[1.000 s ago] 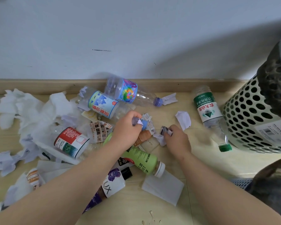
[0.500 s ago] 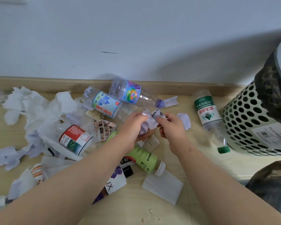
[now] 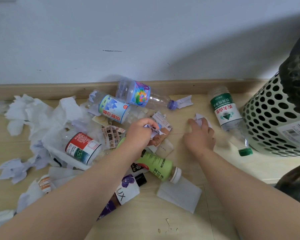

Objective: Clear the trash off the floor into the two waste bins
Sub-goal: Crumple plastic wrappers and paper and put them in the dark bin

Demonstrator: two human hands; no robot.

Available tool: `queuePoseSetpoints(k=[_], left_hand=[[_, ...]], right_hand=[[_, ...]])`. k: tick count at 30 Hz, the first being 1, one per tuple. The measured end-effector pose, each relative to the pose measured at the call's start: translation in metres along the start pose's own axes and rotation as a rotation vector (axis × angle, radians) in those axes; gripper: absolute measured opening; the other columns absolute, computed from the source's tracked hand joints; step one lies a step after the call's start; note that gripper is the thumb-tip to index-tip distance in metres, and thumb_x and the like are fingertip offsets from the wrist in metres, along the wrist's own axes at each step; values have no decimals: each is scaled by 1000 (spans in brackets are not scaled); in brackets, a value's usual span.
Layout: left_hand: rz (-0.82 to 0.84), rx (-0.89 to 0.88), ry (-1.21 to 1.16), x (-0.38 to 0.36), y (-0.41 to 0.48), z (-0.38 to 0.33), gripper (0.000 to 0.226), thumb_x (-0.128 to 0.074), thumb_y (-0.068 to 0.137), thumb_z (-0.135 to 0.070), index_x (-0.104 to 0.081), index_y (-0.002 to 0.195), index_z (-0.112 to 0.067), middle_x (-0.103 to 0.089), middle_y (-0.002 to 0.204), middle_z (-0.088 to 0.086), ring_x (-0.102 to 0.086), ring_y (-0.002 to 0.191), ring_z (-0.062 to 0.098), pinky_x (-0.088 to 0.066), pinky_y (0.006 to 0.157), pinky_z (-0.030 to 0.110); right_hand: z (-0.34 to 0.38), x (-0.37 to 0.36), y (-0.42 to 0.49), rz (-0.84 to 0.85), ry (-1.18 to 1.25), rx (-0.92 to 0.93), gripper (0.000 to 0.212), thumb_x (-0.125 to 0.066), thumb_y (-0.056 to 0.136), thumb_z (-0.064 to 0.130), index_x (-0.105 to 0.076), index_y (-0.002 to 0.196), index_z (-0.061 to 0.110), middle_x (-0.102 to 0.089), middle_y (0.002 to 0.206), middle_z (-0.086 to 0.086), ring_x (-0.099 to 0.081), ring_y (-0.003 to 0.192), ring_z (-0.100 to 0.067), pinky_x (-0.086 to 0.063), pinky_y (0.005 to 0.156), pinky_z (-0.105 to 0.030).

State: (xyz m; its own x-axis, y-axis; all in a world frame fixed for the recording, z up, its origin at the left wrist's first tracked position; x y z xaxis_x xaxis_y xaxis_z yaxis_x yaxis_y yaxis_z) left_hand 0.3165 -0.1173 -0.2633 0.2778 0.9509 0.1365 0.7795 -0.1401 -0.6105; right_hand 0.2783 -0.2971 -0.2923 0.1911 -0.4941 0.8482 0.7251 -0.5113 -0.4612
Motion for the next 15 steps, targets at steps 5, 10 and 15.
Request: queuePoseSetpoints(k=[5,10,15], left_hand=[[-50,183,-124,1,5,0,31,-44,87,8,-51,63,-11,-52,69,10,-51,55,20,-49,45,23],[-18,1,-93,2,3,-4,18,-62,86,-8,-55,69,-12,-57,74,3,-55,56,16,-53,65,28],[-86,-146,160,8,6,-11,18,-60,82,-6,-54,81,-22,-54,75,-7,-59,73,20,-50,72,32]], right_hand=[[-4,-4,0,-127,2,18,57,-45,91,14,-27,143,27,-30,145,-8,-32,126,-33,-31,100,-38],[-8,-3,6,-154,49,-30,49,-46,94,14,-33,141,13,-39,136,-17,-38,124,-35,-33,98,-38],[-9,-3,6,-241,-3,1,28,-47,95,24,-55,120,14,-50,125,-13,-41,118,-32,-32,94,-36]])
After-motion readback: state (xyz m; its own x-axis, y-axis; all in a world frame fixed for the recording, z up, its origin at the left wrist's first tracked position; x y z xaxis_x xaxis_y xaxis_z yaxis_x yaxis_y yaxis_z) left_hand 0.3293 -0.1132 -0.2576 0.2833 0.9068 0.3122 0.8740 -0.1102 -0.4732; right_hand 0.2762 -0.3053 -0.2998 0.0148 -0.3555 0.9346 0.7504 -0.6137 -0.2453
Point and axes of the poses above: each hand's wrist, its own y-axis towards the middle knuckle, its own x-axis out of the back of the hand, z = x × y, the point moved 6 cm from there along y, towards the middle knuckle
